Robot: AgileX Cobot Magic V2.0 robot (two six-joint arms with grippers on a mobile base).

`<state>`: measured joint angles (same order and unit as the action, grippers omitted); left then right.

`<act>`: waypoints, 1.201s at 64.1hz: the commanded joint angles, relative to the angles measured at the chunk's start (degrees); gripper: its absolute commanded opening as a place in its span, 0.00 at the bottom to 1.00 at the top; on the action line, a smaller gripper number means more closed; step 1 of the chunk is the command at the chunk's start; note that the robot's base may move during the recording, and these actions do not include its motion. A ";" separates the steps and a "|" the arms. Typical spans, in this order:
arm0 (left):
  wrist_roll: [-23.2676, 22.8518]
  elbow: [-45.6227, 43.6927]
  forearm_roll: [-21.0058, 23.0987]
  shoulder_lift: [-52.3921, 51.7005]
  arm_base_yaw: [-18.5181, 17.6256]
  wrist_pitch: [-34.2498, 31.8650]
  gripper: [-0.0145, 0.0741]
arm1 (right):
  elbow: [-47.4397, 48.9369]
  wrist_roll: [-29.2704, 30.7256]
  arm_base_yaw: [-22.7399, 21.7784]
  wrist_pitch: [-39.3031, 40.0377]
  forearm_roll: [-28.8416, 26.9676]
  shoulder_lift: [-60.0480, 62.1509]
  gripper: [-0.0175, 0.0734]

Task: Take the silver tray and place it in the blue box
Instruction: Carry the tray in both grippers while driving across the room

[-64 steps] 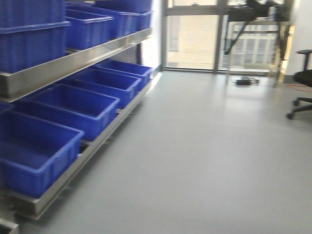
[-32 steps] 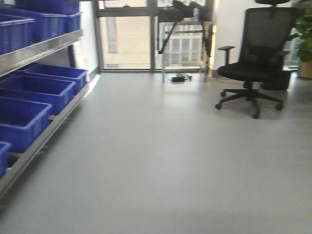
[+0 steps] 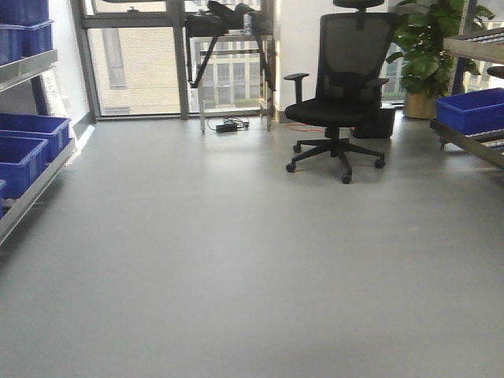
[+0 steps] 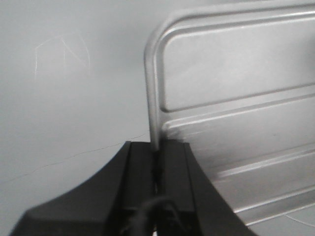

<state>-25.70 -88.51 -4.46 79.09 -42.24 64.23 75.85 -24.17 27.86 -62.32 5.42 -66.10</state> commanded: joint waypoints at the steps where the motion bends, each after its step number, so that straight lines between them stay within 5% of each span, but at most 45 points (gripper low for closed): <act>1: 1.40 -1.44 -2.14 -1.85 -0.23 -0.27 0.05 | 1.75 1.01 -0.21 2.74 3.09 1.42 0.25; 77: 1.40 -1.44 -1.68 -1.85 -0.23 -0.27 0.05 | 1.75 1.01 -0.21 2.74 3.09 1.42 0.25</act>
<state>-25.70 -88.51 -4.11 79.09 -42.24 64.46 75.85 -24.17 27.86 -62.68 5.42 -66.10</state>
